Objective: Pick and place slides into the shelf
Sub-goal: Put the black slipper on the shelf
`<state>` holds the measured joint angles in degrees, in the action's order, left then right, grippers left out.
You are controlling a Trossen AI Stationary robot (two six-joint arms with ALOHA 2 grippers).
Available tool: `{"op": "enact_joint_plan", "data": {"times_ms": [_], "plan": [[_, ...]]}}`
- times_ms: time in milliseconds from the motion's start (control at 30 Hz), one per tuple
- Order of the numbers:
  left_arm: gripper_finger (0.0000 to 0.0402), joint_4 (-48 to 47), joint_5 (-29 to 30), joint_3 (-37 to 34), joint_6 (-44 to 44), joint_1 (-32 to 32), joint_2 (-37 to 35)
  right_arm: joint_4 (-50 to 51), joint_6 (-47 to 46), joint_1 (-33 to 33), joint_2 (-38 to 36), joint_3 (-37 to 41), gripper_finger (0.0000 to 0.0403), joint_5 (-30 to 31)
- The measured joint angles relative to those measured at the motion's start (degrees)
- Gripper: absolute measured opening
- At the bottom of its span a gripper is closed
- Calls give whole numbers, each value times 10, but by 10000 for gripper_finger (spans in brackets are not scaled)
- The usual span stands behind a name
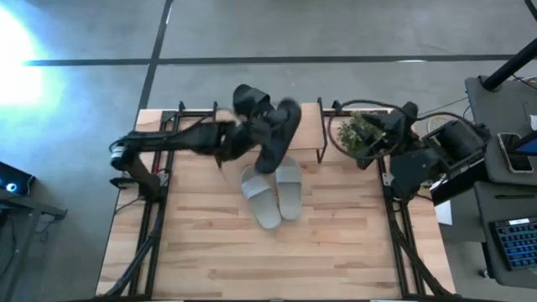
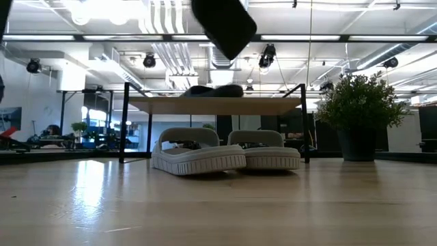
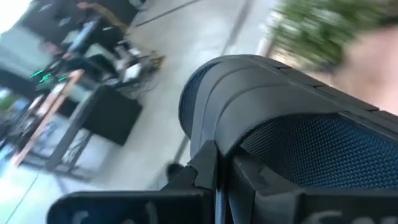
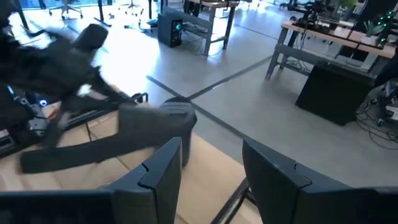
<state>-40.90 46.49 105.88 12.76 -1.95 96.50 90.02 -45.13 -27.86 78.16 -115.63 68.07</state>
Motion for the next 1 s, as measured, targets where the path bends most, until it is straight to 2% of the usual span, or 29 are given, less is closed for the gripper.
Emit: {"op": "enact_joint_plan", "data": {"times_ms": [133,233,333,467,533,700,833,1000], "plan": [[0,16,5,99,-10,-57,60,0,-5,0,-32,22,161,12],[0,14,-38,151,-43,-106,99,0,-14,0,-57,45,161,12],[0,9,-106,160,-81,-148,129,0,-30,0,-82,74,161,12],[0,22,-115,159,-50,-171,169,0,-58,0,-113,117,161,12],[0,19,-121,159,-63,-180,185,0,-74,0,-126,138,161,12],[0,-54,-151,160,-139,-184,199,0,-105,0,-155,176,161,11],[0,-113,-135,160,-159,-162,193,0,-117,0,-171,192,161,11],[0,-144,-112,157,-185,-132,184,0,-119,0,-178,194,161,11]]}}
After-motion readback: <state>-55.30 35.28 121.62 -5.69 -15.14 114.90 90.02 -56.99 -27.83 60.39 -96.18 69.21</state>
